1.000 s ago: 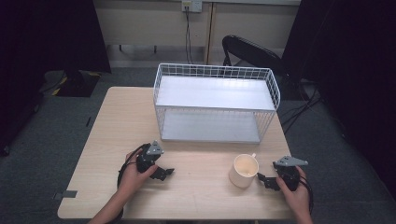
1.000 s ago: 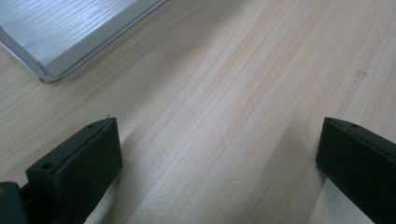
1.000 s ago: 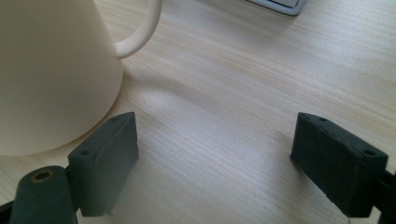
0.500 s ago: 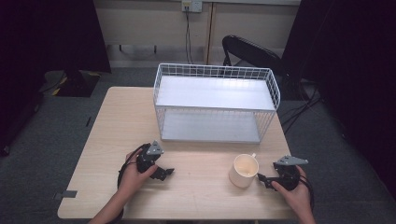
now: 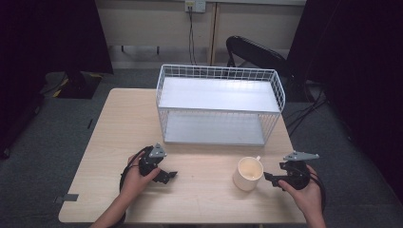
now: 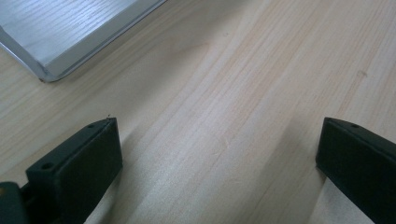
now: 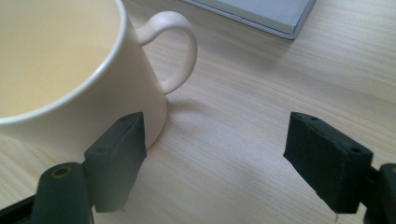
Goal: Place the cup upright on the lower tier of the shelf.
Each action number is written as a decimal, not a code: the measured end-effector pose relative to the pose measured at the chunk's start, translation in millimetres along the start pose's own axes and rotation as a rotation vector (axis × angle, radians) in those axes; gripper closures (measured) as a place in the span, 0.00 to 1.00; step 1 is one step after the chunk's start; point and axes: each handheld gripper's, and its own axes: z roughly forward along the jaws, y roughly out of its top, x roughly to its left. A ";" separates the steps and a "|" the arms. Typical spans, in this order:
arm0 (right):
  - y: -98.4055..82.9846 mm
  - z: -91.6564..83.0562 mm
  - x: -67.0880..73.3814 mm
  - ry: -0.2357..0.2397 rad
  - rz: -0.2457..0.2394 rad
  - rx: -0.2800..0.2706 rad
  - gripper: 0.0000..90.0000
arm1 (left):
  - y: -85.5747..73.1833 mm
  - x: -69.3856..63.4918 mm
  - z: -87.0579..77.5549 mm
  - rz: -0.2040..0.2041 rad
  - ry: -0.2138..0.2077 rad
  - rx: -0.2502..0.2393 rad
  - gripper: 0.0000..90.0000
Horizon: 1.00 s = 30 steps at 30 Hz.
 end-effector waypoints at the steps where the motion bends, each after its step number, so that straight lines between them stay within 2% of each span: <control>1: 1.3 -0.8 1.0 -0.001 0.003 0.002 0.22 | 0.0 0.0 0.0 0.000 0.000 0.000 0.00; 5: 7.2 -4.4 5.2 -0.008 -0.013 0.021 0.22 | 0.0 0.0 0.0 0.000 0.000 0.000 0.00; 10: 10.7 -8.6 6.5 -0.002 -0.011 0.012 0.22 | 0.0 0.0 0.0 0.000 0.000 0.000 0.00; 20: 17.3 -15.1 9.6 -0.002 -0.048 0.020 0.23 | 0.0 0.0 0.0 0.001 0.000 0.000 0.00; 30: 26.2 -21.5 8.5 0.003 -0.053 0.021 0.22 | -0.1 -0.1 0.2 0.000 0.002 -0.002 0.00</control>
